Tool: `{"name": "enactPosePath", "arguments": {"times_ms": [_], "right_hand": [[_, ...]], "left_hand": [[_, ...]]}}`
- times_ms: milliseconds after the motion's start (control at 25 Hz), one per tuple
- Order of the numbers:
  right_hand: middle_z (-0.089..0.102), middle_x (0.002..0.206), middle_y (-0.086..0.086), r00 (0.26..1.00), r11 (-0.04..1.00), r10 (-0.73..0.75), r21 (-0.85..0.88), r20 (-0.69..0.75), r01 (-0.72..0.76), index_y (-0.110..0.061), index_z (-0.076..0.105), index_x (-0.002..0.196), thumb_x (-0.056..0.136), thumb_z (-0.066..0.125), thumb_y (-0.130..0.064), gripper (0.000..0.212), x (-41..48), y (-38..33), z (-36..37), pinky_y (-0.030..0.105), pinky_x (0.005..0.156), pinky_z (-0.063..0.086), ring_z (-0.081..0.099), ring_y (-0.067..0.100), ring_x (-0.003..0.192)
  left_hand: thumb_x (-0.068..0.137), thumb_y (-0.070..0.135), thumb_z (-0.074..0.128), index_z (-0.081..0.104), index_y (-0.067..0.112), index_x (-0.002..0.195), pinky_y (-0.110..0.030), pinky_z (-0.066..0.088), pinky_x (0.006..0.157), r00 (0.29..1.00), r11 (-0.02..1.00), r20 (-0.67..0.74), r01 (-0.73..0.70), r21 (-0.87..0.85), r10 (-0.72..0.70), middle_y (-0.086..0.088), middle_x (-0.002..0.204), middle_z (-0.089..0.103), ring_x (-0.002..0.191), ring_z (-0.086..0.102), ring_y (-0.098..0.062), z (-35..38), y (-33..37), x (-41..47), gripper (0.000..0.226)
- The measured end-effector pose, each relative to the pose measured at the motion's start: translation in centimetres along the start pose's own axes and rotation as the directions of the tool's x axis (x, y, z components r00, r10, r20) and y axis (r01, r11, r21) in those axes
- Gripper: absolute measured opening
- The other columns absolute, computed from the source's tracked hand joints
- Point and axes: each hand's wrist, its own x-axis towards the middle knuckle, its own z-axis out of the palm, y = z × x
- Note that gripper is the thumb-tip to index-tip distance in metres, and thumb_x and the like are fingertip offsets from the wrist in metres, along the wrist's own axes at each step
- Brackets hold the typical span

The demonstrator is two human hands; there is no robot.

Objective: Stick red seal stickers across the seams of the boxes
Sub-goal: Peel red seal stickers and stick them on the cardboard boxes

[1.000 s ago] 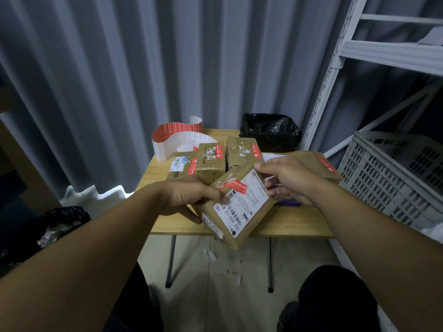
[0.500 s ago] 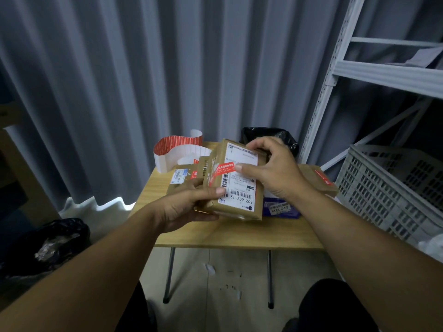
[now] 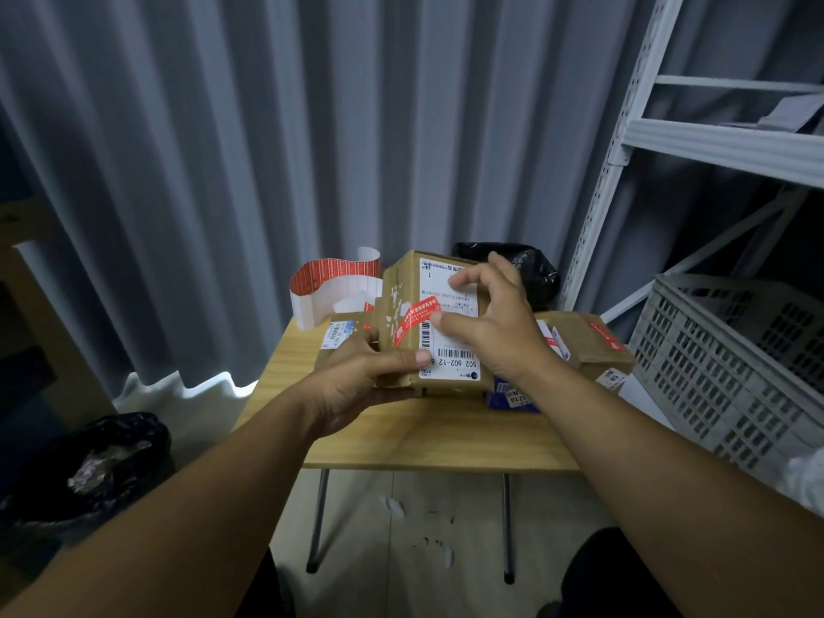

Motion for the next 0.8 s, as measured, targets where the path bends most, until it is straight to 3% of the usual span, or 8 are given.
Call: {"name": "enactPosePath", "arguments": {"times_ms": [80,400,560,680,800], "right_hand": [[0.017,0.163,-0.005,1.000,1.000,-0.002,-0.020,-0.008,0.002,-0.027,0.062,0.103,0.079,0.082,-0.012,0.035,-0.2,-0.2,0.4,0.022,0.108,0.023,0.021,0.008,0.143],[0.030,0.157,-0.005,1.000,1.000,-0.015,0.014,-0.018,0.015,-0.023,0.065,0.091,0.082,0.079,-0.007,0.023,0.0,-0.6,1.4,0.033,0.117,0.030,0.025,0.015,0.145],[0.034,0.148,-0.007,1.000,1.000,-0.004,0.023,-0.015,0.004,-0.025,0.063,0.084,0.083,0.077,-0.007,0.023,0.0,-0.5,1.6,0.026,0.110,0.028,0.026,0.013,0.141],[0.039,0.139,-0.008,1.000,0.997,-0.006,0.074,-0.022,0.008,-0.025,0.062,0.082,0.083,0.078,-0.006,0.024,0.2,-0.1,1.5,0.028,0.108,0.039,0.035,0.015,0.137],[0.040,0.143,-0.004,0.999,0.998,-0.018,0.054,-0.036,0.020,-0.020,0.065,0.092,0.084,0.078,-0.008,0.020,0.2,0.2,1.6,0.011,0.098,0.038,0.038,0.014,0.137]], "left_hand": [[0.072,0.022,0.088,0.054,0.012,0.134,-0.049,0.055,0.099,0.999,1.000,-0.028,-0.031,0.001,0.031,-0.008,0.120,0.072,0.113,0.070,-0.025,0.2,0.0,0.3,0.072],[0.066,0.023,0.089,0.053,0.009,0.133,-0.043,0.057,0.094,0.995,0.998,-0.073,-0.066,0.012,0.066,-0.007,0.115,0.073,0.107,0.072,-0.023,0.1,-0.1,0.5,0.077],[0.063,0.024,0.092,0.049,0.009,0.135,-0.038,0.058,0.088,0.995,0.998,-0.078,-0.057,0.015,0.058,-0.008,0.116,0.073,0.106,0.072,-0.022,-0.1,-0.4,0.7,0.085],[0.067,0.020,0.088,0.051,0.008,0.134,-0.039,0.058,0.090,0.995,0.998,-0.078,-0.066,0.012,0.066,-0.007,0.116,0.074,0.107,0.072,-0.022,-0.2,-0.5,0.8,0.078],[0.068,0.021,0.089,0.051,0.008,0.133,-0.040,0.057,0.091,0.995,0.998,-0.076,-0.065,0.023,0.067,-0.007,0.116,0.074,0.107,0.072,-0.022,-0.3,-0.6,0.9,0.076]]}}
